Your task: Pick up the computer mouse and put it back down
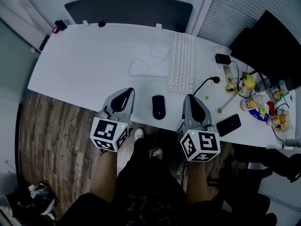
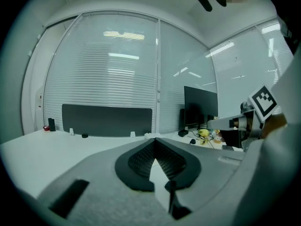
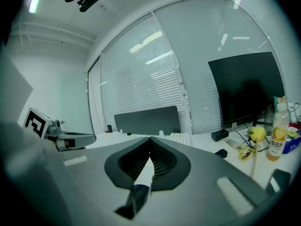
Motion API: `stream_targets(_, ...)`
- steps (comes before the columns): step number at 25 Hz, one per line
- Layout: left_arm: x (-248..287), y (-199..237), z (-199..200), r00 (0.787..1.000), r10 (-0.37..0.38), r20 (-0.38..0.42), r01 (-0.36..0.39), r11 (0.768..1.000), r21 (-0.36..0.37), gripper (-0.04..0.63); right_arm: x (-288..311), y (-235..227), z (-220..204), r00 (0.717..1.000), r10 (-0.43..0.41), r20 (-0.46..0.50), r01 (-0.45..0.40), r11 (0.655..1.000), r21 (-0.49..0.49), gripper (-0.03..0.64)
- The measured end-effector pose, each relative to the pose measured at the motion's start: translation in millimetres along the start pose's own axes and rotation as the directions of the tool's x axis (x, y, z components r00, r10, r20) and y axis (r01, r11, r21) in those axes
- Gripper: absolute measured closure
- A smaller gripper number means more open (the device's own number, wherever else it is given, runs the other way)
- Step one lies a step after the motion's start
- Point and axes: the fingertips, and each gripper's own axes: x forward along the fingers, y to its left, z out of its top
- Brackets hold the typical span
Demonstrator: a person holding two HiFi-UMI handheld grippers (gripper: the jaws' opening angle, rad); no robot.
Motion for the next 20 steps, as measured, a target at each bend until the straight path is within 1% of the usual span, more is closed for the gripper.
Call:
stream_targets(7, 16, 16, -27, 0.999, -0.002, -0.050, 0.001, 0.999, -0.035, 0.594, 23, 3, -28, 0.998, -0.002, -0.063, 0.002, 1.000, 0.011, 0.612)
stream_targets(12, 24, 25, -49, 0.995, 0.003, -0.100, -0.009, 0.998, -0.057, 0.594, 38, 5, -48, 0.994, 0.003, -0.113, -0.001, 1.000, 0.011, 0.612)
stream_targets(16, 24, 32, -71, 0.991, 0.020, -0.131, -0.032, 0.995, -0.091, 0.594, 46, 10, -70, 0.987, 0.018, -0.157, -0.015, 1.000, 0.020, 0.601)
stream_targets(20, 25, 33, -89, 0.986, 0.017, -0.168, -0.035, 0.994, -0.107, 0.594, 51, 14, -92, 0.979, 0.026, -0.204, -0.019, 0.999, 0.035, 0.598)
